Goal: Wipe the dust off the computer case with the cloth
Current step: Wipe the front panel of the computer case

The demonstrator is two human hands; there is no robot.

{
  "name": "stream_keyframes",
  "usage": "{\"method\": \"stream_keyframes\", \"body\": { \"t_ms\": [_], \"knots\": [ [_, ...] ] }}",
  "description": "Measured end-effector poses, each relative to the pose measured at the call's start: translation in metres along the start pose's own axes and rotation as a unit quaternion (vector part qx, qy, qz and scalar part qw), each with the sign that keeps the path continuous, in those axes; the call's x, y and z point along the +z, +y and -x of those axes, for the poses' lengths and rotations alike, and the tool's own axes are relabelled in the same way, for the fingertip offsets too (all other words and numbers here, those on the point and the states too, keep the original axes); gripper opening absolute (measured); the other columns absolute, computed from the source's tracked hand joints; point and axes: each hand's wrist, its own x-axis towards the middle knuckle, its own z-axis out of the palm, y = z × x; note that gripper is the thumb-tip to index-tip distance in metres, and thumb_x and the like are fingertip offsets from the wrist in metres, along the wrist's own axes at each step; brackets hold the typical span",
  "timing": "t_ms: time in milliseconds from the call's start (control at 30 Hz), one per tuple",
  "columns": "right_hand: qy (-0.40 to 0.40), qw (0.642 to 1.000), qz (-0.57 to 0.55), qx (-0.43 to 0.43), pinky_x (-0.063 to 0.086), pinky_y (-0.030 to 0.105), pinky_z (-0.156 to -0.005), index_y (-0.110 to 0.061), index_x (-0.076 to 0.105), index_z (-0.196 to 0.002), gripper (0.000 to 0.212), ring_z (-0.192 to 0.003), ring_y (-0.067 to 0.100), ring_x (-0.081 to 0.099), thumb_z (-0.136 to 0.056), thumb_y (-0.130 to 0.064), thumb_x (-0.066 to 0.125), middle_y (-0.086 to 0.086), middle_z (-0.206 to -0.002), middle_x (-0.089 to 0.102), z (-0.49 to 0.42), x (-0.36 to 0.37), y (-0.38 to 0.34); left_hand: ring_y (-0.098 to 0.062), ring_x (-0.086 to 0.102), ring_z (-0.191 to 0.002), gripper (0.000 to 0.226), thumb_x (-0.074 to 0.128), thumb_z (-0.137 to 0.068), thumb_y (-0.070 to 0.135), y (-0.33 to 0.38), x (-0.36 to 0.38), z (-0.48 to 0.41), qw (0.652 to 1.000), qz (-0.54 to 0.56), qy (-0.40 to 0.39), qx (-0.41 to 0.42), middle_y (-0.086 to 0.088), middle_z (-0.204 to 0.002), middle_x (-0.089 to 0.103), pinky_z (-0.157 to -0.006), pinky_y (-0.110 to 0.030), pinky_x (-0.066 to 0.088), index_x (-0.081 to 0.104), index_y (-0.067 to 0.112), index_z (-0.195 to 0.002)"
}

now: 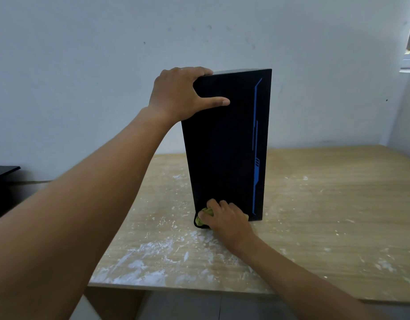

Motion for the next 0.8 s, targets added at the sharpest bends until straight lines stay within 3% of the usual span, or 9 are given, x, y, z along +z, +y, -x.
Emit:
{"method": "stream_keyframes", "body": {
  "t_ms": [267, 467, 667, 800],
  "knots": [
    [0.068, 0.997, -0.025, 0.034, 0.044, 0.03, -0.048, -0.02, 0.067, -0.097, 0.037, -0.056, 0.019, 0.05, -0.066, -0.011, 0.083, 0.006, -0.087, 0.056, -0.012, -0.01, 0.008, -0.014, 0.063, -0.107, 0.082, 0.058, -0.064, 0.087, -0.001, 0.001, 0.0, 1.0, -0.002, -0.002, 0.002, 0.014, -0.116, 0.069, -0.097, -0.035, 0.045, 0.063, 0.033, -0.125],
    [0.14, 0.987, -0.023, 0.077, 0.045, 0.029, -0.046, -0.022, 0.066, -0.099, 0.022, -0.056, 0.016, 0.048, -0.082, -0.029, 0.077, 0.004, -0.088, 0.053, -0.053, -0.043, 0.022, -0.014, 0.063, -0.108, 0.079, 0.059, -0.065, 0.085, 0.0, 0.0, 0.0, 1.0, 0.0, 0.001, 0.006, 0.014, -0.117, 0.068, -0.096, -0.033, 0.043, 0.063, 0.033, -0.125],
    [0.214, 0.969, -0.066, 0.107, 0.043, 0.026, -0.047, -0.018, 0.068, -0.102, 0.021, -0.06, 0.018, 0.052, -0.083, -0.025, 0.074, 0.007, -0.091, 0.055, -0.104, -0.092, 0.029, -0.013, 0.062, -0.109, 0.082, 0.058, -0.063, 0.087, 0.0, 0.001, 0.0, 1.0, -0.004, 0.005, 0.002, 0.015, -0.118, 0.068, -0.096, -0.032, 0.041, 0.063, 0.034, -0.125],
    [0.213, 0.969, -0.062, 0.105, 0.042, 0.026, -0.049, -0.017, 0.068, -0.105, 0.028, -0.063, 0.02, 0.054, -0.079, -0.021, 0.077, 0.009, -0.093, 0.055, -0.111, -0.097, 0.026, -0.013, 0.063, -0.109, 0.084, 0.056, -0.062, 0.088, -0.001, 0.002, -0.001, 1.0, -0.004, 0.008, 0.003, 0.014, -0.118, 0.068, -0.094, -0.032, 0.041, 0.063, 0.033, -0.125]
  ]
}}
